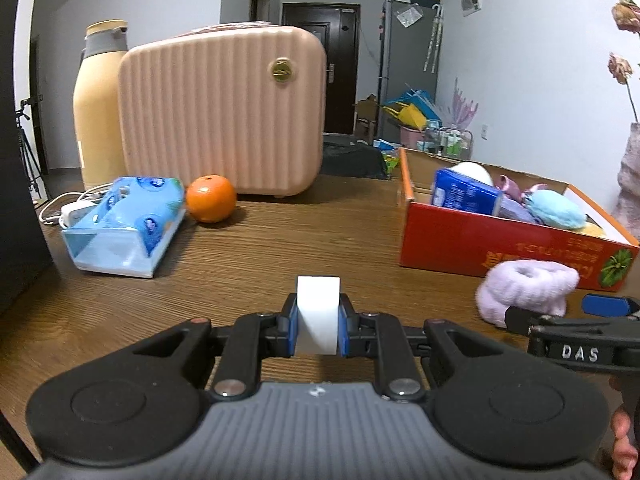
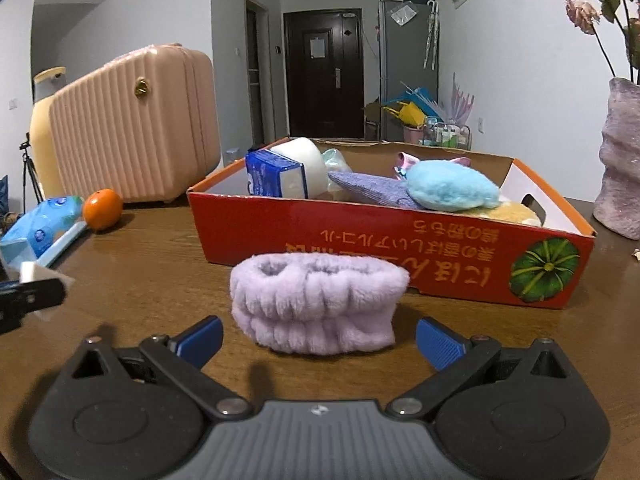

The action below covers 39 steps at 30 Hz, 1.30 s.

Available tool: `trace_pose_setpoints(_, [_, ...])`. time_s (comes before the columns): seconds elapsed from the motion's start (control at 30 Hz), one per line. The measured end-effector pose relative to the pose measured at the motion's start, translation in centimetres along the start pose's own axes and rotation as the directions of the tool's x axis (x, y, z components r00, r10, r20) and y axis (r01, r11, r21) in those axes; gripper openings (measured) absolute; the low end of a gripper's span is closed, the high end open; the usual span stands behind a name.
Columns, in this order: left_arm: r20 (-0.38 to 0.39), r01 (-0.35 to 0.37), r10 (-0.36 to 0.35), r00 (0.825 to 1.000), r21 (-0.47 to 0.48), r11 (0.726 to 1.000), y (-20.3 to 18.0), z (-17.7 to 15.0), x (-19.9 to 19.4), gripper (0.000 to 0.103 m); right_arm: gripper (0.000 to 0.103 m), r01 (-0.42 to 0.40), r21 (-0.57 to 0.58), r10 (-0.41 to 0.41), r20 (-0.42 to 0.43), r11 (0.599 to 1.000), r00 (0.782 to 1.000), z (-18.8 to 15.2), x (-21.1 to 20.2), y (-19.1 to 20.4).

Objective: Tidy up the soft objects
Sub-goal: 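Lower the right tool onto the lavender headband and close it while the left tool holds the wedge, then carry the wedge in the left tool and headband in the right tool over the box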

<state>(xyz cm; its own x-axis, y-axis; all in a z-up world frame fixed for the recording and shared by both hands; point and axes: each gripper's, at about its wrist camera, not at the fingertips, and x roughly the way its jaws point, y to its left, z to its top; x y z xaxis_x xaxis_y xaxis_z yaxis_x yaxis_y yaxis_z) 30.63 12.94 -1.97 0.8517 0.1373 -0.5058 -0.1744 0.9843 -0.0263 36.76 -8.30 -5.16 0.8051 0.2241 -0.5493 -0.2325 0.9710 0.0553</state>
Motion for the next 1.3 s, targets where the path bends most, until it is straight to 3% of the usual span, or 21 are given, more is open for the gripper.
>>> trace_pose_setpoints(0.33, [0.004,-0.034,0.034,0.999,-0.022,0.999,1.1,0.4,0.6,0.019,0.103,0.024,0.011,-0.023,-0.077,1.000,0.997,1.6,4.3,0.9])
trace_pose_setpoints(0.47, [0.005,-0.042,0.042,0.999,-0.022,0.999,1.2,0.4,0.8,0.019,0.097,0.028,-0.011,-0.029,-0.084,1.000,0.996,2.2,5.5,1.5])
trace_pose_setpoints(0.63, [0.010,-0.042,0.043,0.999,-0.024,0.999,1.3,0.4,0.9,0.019,0.073,-0.002,-0.015,0.000,-0.100,1.000,0.995,2.6,6.4,1.7])
trace_pose_setpoints(0.8, [0.021,-0.046,0.046,0.999,-0.021,0.999,1.2,0.4,0.6,0.019,0.029,-0.053,-0.018,0.051,-0.085,0.998,0.995,2.6,5.7,1.7])
trace_pose_setpoints(1.3, [0.048,-0.047,0.048,0.998,-0.029,0.998,1.2,0.6,0.2,0.019,0.026,-0.113,-0.002,0.113,0.031,0.994,0.993,2.7,2.6,1.0])
